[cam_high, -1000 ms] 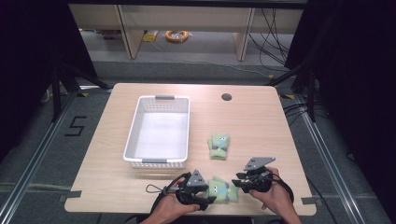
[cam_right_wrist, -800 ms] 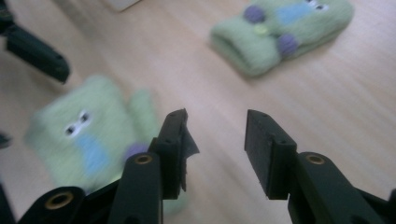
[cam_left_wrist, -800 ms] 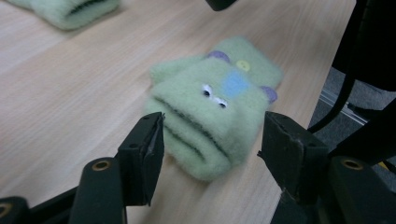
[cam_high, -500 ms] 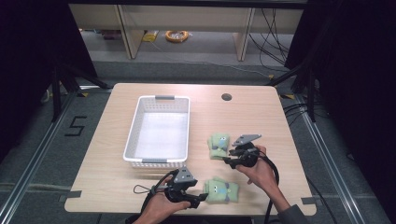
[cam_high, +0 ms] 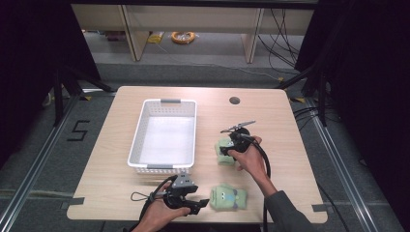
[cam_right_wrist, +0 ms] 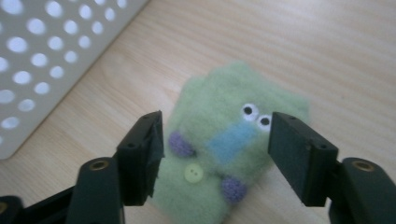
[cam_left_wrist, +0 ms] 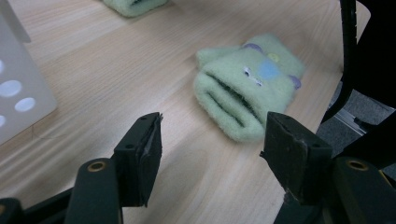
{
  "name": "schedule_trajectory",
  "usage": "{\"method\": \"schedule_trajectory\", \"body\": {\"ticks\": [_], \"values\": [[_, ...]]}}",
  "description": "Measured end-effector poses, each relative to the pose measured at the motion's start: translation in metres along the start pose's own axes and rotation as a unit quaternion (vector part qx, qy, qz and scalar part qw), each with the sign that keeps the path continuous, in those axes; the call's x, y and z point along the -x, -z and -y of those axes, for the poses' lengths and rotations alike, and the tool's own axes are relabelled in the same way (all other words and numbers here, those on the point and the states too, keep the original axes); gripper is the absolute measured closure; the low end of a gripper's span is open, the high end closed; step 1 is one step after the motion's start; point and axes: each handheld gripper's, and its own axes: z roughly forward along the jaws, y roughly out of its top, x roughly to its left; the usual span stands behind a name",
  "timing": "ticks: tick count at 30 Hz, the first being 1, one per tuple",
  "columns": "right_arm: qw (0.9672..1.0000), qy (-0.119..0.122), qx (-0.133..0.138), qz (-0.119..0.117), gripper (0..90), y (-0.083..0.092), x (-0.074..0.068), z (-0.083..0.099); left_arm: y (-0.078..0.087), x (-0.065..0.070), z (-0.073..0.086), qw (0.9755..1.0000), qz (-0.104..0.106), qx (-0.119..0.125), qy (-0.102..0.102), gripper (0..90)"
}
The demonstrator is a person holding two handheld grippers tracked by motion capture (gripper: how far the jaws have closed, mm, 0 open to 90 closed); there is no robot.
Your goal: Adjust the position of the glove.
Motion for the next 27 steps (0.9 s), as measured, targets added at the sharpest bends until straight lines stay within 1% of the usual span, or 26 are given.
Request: {"method": "schedule_trajectory", "body": {"ticks": [1,2,3,4,5,6,7,8,10,11,12,13,14,15,16,17,18,19,20,21,22,23,24,25,26,27], "values": [[1.0,0.003,-0.004,0.007,32.1,-0.004,-0.001,-0.001,0.0,0.0,0.0,1.0,-0.001,0.0,0.0,36.9],[0.9998,0.002,-0.012,0.013,31.0,-0.009,-0.003,-0.002,0.0,0.0,0.001,1.0,-0.001,0.002,0.007,36.9],[0.9998,0.002,-0.012,0.013,31.0,-0.009,-0.003,-0.002,0.0,-0.001,0.001,1.0,-0.006,-0.005,0.0,36.9],[0.9995,-0.002,-0.025,0.017,30.4,-0.011,-0.004,-0.003,0.0,-0.002,0.001,1.0,-0.005,-0.005,0.0,36.9],[0.9995,-0.001,-0.025,0.017,30.3,-0.015,-0.003,-0.004,0.001,-0.002,0.001,1.0,-0.005,-0.005,0.0,36.9],[0.999,-0.01,-0.036,0.024,29.6,-0.02,-0.003,-0.005,0.001,-0.002,0.001,1.0,-0.005,-0.005,0.0,36.9],[0.999,-0.01,-0.036,0.024,29.6,-0.02,-0.003,-0.005,0.0,0.0,0.001,1.0,0.001,0.001,0.008,36.9],[0.9986,-0.014,-0.041,0.029,29.2,-0.021,-0.003,-0.005,0.001,-0.001,0.001,1.0,0.0,0.001,-0.001,36.9],[0.9983,-0.007,-0.044,0.039,29.9,-0.024,-0.006,-0.007,0.0,-0.001,0.001,1.0,0.0,0.002,0.0,36.9],[0.9973,0.013,-0.049,0.053,31.2,-0.026,-0.006,-0.009,0.0,-0.001,0.001,1.0,0.0,0.003,0.001,36.9],[0.9962,0.019,-0.059,0.062,32.2,-0.026,-0.008,-0.01,0.001,-0.002,0.001,1.0,0.0,-0.001,-0.002,36.9],[0.9952,0.037,-0.06,0.068,32.6,-0.029,-0.008,-0.011,0.0,-0.002,0.001,1.0,0.001,0.0,-0.001,36.8],[0.9952,0.037,-0.06,0.068,32.6,-0.029,-0.008,-0.011,0.001,-0.002,0.002,1.0,0.001,-0.001,-0.002,36.8],[0.9949,0.044,-0.065,0.064,33.7,-0.029,-0.009,-0.012,0.0,-0.001,0.002,1.0,0.002,0.001,0.001,36.8],[0.9939,0.053,-0.073,0.063,37.1,-0.029,-0.008,-0.013,0.0,0.0,0.002,1.0,0.003,0.001,0.009,36.8],[0.9938,0.062,-0.076,0.053,40.4,-0.027,-0.008,-0.013,0.001,-0.001,0.002,1.0,0.004,-0.001,0.006,36.8],[0.9936,0.064,-0.081,0.047,43.8,-0.026,-0.009,-0.013,0.001,-0.001,0.002,1.0,0.003,0.0,0.003,36.7],[0.9927,0.081,-0.079,0.042,48.7,-0.025,-0.006,-0.012,0.001,-0.002,0.001,1.0,0.003,0.001,-0.001,36.5],[0.9923,0.086,-0.083,0.032,54.2,-0.024,-0.004,-0.012,0.001,-0.001,0.001,1.0,0.003,0.004,0.002,36.5],[0.9908,0.106,-0.081,0.023,58.2,-0.022,0.0,-0.012,0.001,-0.002,0.001,1.0,0.003,0.005,0.001,36.6],[0.9893,0.12,-0.08,0.022,61.7,-0.021,0.002,-0.011,0.002,-0.002,0.002,1.0,0.002,0.004,0.003,36.6],[0.9891,0.123,-0.079,0.019,64.6,-0.02,0.004,-0.01,0.002,-0.002,0.002,1.0,0.002,0.002,0.001,36.5],[0.9884,0.128,-0.081,0.013,66.1,-0.019,0.007,-0.009,0.003,-0.004,0.002,1.0,0.0,-0.005,-0.006,36.5],[0.987,0.141,-0.077,0.003,67.4,-0.019,0.009,-0.008,0.002,-0.003,0.002,1.0,0.003,-0.001,0.007,36.5],[0.9864,0.148,-0.072,-0.002,68.3,-0.017,0.011,-0.007,0.002,-0.004,0.002,1.0,0.004,0.0,0.0,36.5],[0.9841,0.164,-0.068,-0.007,68.6,-0.018,0.013,-0.006,0.002,-0.004,0.002,1.0,0.004,-0.001,0.0,36.5]]}}
